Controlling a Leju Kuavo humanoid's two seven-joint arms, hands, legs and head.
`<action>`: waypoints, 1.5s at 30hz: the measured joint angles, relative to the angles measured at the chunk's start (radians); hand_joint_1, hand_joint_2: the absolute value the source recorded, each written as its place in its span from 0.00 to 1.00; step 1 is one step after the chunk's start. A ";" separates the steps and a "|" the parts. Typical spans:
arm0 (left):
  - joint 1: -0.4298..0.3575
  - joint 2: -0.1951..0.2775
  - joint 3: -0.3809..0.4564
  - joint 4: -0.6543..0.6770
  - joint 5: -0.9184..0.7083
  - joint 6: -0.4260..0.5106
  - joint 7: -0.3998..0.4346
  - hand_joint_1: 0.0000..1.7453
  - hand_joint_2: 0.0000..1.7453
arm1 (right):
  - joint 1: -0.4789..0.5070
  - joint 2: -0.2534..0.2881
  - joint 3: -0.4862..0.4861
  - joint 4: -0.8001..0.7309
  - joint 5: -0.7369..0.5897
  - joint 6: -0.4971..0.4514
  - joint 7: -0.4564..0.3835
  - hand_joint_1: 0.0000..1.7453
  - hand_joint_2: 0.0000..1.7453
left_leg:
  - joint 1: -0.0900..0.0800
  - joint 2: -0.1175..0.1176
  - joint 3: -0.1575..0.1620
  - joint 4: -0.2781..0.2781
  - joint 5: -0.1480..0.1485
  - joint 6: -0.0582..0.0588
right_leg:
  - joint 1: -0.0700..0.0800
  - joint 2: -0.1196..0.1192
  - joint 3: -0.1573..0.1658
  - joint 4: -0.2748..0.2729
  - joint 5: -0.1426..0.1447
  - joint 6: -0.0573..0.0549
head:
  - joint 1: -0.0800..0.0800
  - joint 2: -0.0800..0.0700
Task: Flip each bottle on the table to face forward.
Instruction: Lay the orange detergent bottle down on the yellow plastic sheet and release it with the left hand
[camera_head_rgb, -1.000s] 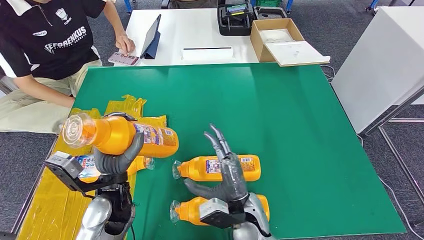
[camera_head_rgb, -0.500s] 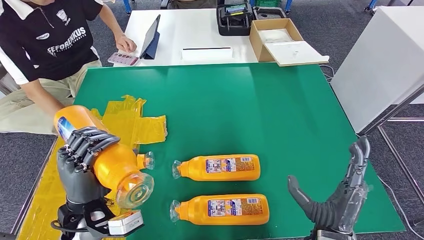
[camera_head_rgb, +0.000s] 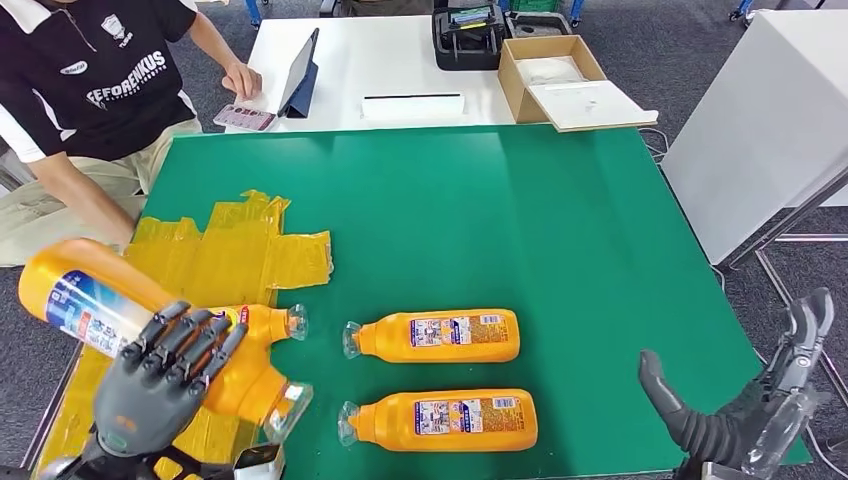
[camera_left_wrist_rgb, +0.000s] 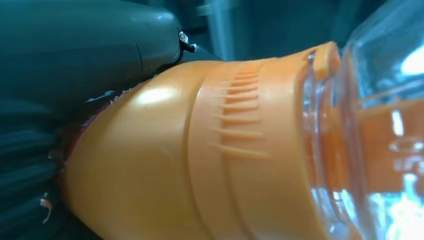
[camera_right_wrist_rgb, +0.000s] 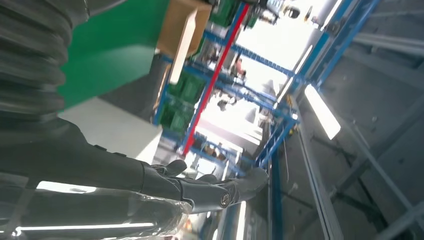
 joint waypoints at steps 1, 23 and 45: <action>0.023 -0.007 0.045 -0.011 -0.002 0.000 -0.047 1.00 1.00 | 0.005 0.009 -0.017 0.000 0.006 0.012 -0.005 0.00 1.00 | 0.000 0.000 0.000 0.000 0.000 0.000 | 0.000 0.000 0.000 0.000 -0.001 0.000 | 0.000 0.000; -0.103 0.184 0.267 0.119 -0.008 -0.451 0.479 1.00 1.00 | -0.037 0.148 -0.070 0.013 0.125 0.095 0.027 0.00 1.00 | 0.004 -0.015 -0.002 0.000 0.005 -0.003 | 0.005 -0.014 -0.003 0.000 0.002 -0.003 | 0.002 0.000; -0.216 0.298 -0.517 0.313 -0.011 -0.475 0.980 1.00 1.00 | -0.027 0.155 -0.046 0.037 0.124 0.092 0.052 0.00 1.00 | 0.003 -0.001 -0.002 0.000 0.005 -0.004 | 0.000 -0.001 -0.002 0.000 0.004 -0.004 | 0.002 0.000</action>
